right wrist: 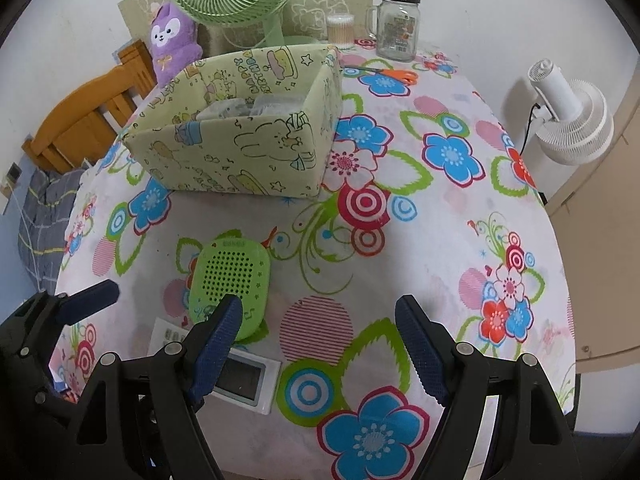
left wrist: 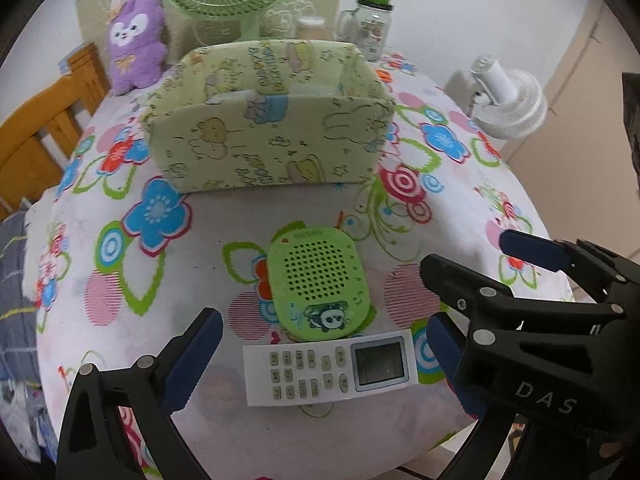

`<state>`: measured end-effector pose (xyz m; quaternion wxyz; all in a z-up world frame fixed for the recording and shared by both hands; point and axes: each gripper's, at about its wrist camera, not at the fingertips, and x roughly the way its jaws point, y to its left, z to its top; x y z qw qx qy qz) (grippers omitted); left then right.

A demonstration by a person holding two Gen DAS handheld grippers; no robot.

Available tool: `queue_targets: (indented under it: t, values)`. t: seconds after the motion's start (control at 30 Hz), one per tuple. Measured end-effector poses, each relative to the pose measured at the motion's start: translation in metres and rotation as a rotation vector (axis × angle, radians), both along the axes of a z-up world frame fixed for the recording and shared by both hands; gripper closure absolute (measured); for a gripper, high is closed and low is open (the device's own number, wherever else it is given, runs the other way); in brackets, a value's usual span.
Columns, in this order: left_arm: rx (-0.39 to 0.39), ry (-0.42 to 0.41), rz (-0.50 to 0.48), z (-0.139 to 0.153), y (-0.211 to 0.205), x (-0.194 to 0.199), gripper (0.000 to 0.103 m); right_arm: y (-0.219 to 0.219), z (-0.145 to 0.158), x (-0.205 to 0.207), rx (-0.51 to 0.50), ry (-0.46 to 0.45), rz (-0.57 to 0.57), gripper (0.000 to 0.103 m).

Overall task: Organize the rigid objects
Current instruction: 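Raise both open tools and move them toward the remote and green speaker, then grasp the white remote with the left tool while the right tool grasps the green speaker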

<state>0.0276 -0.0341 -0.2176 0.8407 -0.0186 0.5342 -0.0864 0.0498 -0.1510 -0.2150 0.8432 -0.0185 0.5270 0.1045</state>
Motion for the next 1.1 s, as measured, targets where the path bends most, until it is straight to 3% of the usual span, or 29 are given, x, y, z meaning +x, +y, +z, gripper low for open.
queue_targets:
  t: [0.27,0.77,1.1]
  values:
    - [0.047,-0.014,-0.143,-0.015,-0.002,-0.005,0.0,-0.001,-0.019,-0.011,0.016,0.027,-0.039,0.022]
    - [0.045,-0.002,-0.364,-0.038,-0.011,-0.013,0.0,0.002,-0.049,-0.027,-0.009,0.073,-0.091,0.022]
    - [0.039,0.03,-0.384,-0.053,-0.01,-0.007,0.004,0.008,-0.054,-0.025,-0.016,0.081,-0.141,0.022]
